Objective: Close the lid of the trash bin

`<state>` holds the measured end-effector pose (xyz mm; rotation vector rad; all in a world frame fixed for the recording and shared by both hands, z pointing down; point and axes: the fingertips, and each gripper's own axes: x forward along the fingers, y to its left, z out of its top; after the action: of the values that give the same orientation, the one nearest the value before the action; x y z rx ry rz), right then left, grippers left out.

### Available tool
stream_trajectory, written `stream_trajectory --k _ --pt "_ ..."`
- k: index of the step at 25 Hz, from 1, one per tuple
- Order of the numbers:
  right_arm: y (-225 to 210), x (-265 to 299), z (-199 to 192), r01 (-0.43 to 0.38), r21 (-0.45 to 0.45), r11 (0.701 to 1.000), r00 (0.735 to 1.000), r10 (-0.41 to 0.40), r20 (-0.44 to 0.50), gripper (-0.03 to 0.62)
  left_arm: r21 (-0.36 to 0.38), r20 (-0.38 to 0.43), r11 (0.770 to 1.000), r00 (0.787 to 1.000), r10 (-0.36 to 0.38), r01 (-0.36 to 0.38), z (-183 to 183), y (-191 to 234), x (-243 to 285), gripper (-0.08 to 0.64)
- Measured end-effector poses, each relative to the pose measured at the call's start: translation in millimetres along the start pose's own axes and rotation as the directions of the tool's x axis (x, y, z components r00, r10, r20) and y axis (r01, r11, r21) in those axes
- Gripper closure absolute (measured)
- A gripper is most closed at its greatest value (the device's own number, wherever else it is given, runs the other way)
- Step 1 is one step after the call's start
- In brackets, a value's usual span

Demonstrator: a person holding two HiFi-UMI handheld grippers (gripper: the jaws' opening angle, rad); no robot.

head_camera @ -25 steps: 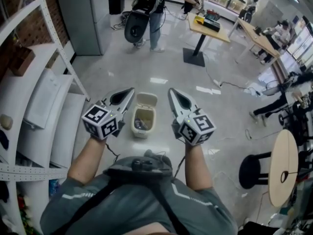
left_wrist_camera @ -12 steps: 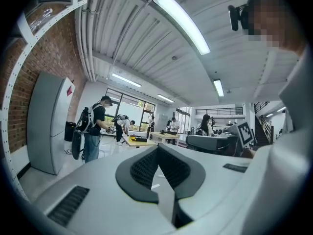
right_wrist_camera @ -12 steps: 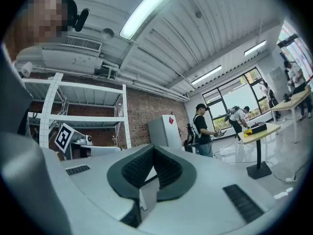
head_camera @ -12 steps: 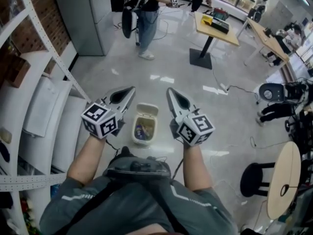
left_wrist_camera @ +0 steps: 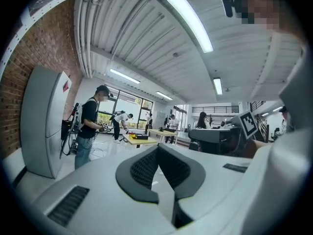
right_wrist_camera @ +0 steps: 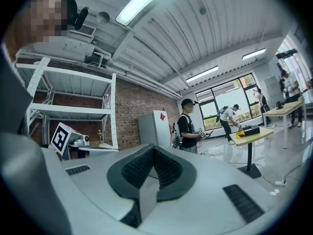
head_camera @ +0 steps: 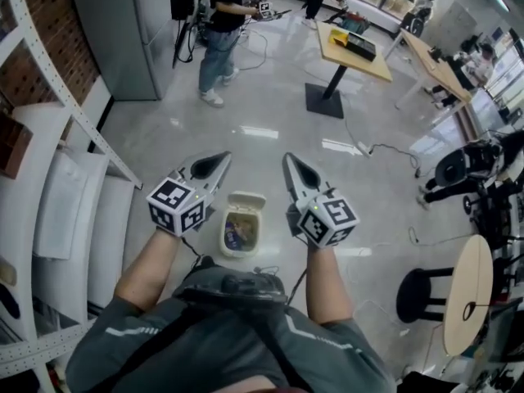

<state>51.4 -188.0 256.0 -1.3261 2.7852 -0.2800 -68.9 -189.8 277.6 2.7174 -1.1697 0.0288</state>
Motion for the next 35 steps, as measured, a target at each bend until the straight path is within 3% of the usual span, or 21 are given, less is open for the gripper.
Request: stream_trajectory --k 5,13,18,24,27,31,35 --pt "-12.5 20.3 -6.1 0.052 -0.005 0.999 0.998 -0.052 -0.032 0.591 -0.045 0.015 0.997 0.998 -0.062 0.063 -2.6 16.0 16.2 0.562" --pt "-25.4 44.6 -40.8 0.002 0.022 1.000 0.995 0.000 -0.102 0.588 -0.076 -0.036 0.997 0.999 -0.021 0.019 -28.1 37.3 33.7 0.561" --pt "-55.3 57.9 -67.3 -0.003 0.047 0.999 0.986 0.011 -0.169 0.588 -0.112 -0.083 0.994 0.997 0.002 -0.011 -48.5 43.3 59.7 0.561" --pt "-89.1 80.2 -130.7 0.023 0.097 0.995 0.970 0.001 -0.243 0.588 -0.182 -0.199 0.981 0.980 0.022 -0.059 -113.2 69.7 84.9 0.561" --pt "-103.8 76.8 -173.8 0.032 0.128 0.991 0.947 0.011 -0.321 0.586 -0.223 -0.261 0.972 0.965 0.017 -0.077 -154.7 69.6 95.5 0.561" --pt "-122.6 84.8 -225.2 0.059 0.175 0.983 0.922 0.014 -0.386 0.586 -0.219 -0.359 0.970 0.933 0.019 -0.104 -213.5 84.2 110.7 0.561" --pt "-131.8 89.5 -275.1 0.078 0.194 0.978 0.890 0.019 -0.456 0.586 -0.271 -0.409 0.952 0.912 0.020 -0.142 -258.9 95.8 119.8 0.561"
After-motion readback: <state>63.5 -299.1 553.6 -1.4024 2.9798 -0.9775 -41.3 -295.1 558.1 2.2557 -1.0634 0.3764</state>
